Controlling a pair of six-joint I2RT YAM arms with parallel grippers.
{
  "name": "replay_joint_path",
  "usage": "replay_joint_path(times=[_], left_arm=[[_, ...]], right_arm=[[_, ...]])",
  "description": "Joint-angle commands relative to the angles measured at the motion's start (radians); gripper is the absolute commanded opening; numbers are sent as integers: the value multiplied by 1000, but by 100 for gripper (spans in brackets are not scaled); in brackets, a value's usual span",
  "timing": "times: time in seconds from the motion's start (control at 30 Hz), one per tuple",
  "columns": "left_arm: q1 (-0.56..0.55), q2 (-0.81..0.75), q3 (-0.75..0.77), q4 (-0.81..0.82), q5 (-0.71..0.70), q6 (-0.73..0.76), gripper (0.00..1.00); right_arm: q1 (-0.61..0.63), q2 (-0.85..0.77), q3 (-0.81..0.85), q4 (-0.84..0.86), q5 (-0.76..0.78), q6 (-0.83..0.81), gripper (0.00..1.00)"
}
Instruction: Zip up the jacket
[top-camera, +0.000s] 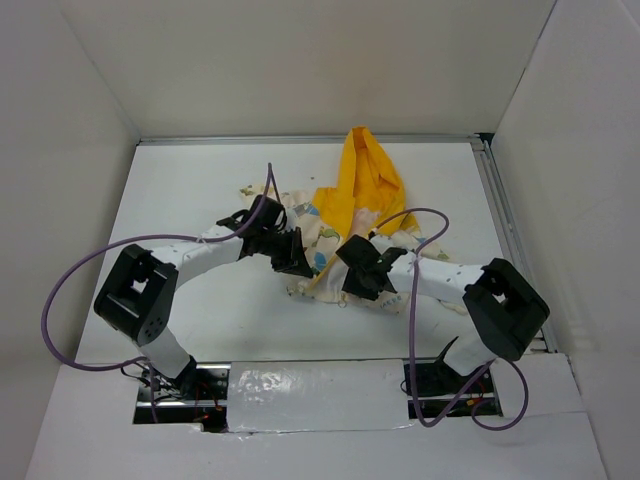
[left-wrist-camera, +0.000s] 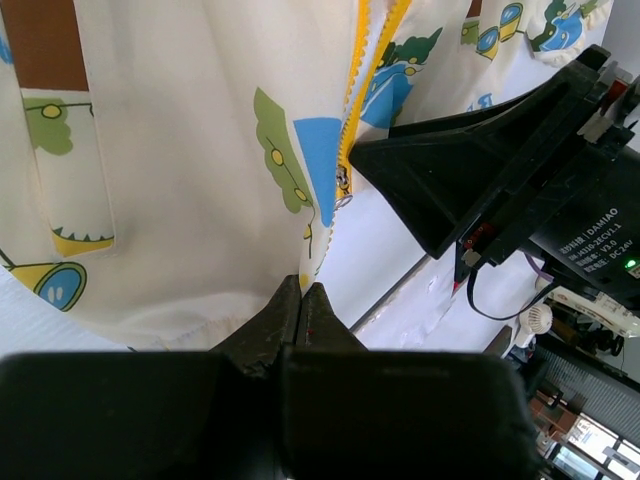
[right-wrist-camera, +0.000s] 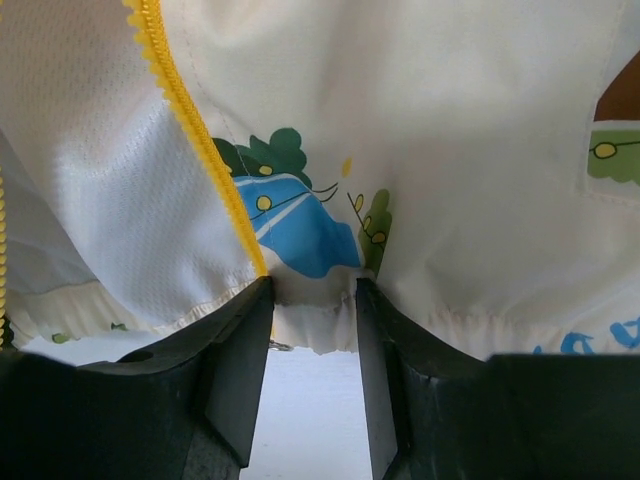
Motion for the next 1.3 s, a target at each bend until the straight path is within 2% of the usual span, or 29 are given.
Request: replay_joint_path(times=[0.0, 0.13, 0.2, 0.3, 0.5, 0.67, 0.77, 0.93, 1.0, 1.03, 1.2, 1.27], left_arm=[[-12, -28, 16, 5, 12, -1, 0], [-23, -25, 19, 1, 2, -6, 0], [-24, -25, 22, 0, -1, -6, 0], [-29, -23, 30, -6, -1, -6, 0], [-31, -55, 37, 8, 30, -9, 0], [-32, -110, 66, 23, 61, -41, 0], [-35, -139, 83, 67, 61, -110, 0], [-46, -158, 116, 243, 96, -206, 0], [-52, -155, 140, 259, 65, -260, 0], [-55, -150, 151, 317, 36, -329, 0], [-72, -144, 149, 385, -1, -397, 0], [-95, -146, 148, 399, -45, -421, 0]], right_arm=[[-9, 6, -11, 56, -18, -5, 47], [-3, 37, 0, 69, -30, -16, 50], [0, 46, 6, 73, -29, -16, 45], [7, 23, 9, 65, -3, -9, 3], [6, -141, 31, -1, 51, -50, 0], [-55, -335, 16, 56, -79, -181, 0], [-117, -426, -17, 150, -214, -266, 0], [-198, -587, -141, 354, -473, -357, 0], [-223, -629, -190, 450, -530, -374, 0], [-232, -680, -216, 517, -570, -389, 0], [-253, -735, -268, 611, -641, -398, 0], [-252, -738, -270, 625, -621, -394, 0]])
